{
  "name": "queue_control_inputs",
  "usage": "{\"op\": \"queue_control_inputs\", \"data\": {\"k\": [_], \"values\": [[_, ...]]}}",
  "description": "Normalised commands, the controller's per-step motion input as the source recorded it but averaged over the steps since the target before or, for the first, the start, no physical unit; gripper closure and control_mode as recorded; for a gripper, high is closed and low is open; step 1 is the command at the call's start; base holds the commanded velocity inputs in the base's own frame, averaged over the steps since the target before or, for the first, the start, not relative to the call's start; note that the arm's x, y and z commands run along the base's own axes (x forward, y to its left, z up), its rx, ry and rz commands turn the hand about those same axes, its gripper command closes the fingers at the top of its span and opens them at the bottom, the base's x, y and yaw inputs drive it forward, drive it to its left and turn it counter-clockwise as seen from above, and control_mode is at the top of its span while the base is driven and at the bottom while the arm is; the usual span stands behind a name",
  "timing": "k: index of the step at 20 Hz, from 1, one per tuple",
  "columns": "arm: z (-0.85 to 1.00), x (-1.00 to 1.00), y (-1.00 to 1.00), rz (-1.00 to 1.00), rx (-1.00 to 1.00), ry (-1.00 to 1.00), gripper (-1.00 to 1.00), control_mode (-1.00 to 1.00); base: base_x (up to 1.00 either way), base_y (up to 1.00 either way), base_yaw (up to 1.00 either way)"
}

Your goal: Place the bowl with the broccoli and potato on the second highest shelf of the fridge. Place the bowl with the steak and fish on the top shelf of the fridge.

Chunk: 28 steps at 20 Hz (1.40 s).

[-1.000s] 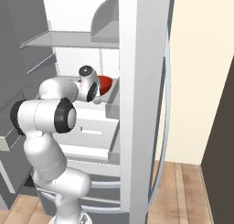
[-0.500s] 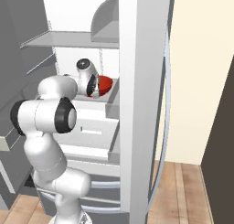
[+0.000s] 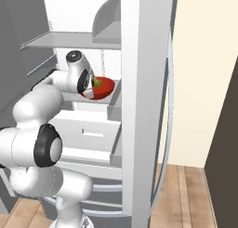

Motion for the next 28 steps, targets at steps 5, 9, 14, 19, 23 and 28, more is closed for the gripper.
{"op": "queue_control_inputs", "data": {"k": [5, 9, 14, 19, 23, 28], "values": [[0.12, -1.00, 0.00, 0.00, 0.00, 0.00, -1.00, -1.00, 0.00, 0.00, 0.00], [0.12, -1.00, -0.06, 0.01, 0.00, 0.00, -1.00, -1.00, 0.00, 0.00, 0.00], [0.24, -1.00, -0.04, 0.02, 0.00, 0.00, -1.00, -1.00, 0.00, 0.00, 0.00], [0.32, -0.84, 0.01, 0.07, -0.01, 0.00, -1.00, -1.00, 0.00, 0.00, 0.00], [0.17, -0.05, 0.16, 0.07, -0.06, 0.12, -1.00, -1.00, 0.00, 0.00, 0.00], [0.06, 0.02, 0.05, 0.02, -0.02, 0.12, -1.00, -1.00, 0.00, 0.00, 0.00]]}}
